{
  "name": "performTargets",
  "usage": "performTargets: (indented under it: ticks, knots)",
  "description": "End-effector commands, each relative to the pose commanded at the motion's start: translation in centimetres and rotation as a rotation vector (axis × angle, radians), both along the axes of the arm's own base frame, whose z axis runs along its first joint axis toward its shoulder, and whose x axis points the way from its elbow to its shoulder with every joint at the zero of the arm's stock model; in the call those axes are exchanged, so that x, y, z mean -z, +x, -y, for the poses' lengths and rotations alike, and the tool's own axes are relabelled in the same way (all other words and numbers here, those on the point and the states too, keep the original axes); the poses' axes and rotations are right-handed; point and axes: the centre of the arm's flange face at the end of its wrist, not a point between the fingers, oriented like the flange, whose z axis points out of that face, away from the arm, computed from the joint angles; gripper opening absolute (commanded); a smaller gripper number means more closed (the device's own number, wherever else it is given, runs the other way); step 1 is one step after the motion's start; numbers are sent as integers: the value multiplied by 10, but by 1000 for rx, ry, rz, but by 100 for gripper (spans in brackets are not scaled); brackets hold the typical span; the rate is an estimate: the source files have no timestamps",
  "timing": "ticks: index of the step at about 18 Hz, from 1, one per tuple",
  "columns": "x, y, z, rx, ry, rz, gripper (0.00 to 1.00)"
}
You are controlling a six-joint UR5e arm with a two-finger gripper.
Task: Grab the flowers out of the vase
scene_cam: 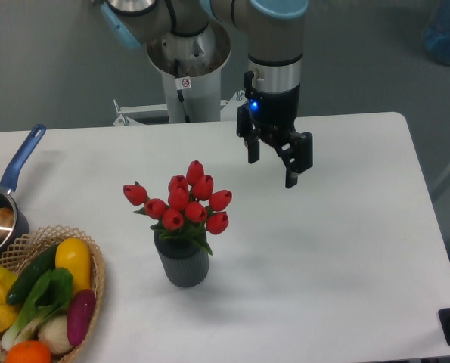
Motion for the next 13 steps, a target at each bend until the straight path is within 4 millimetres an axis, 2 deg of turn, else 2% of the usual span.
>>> performTargets:
  ticks: [5,11,13]
  knots:
    - [13,-3,2,4,-7,13,100]
    - [31,-5,-8,30,32,82,100]
    - [54,-5,-4,20,51,154,100]
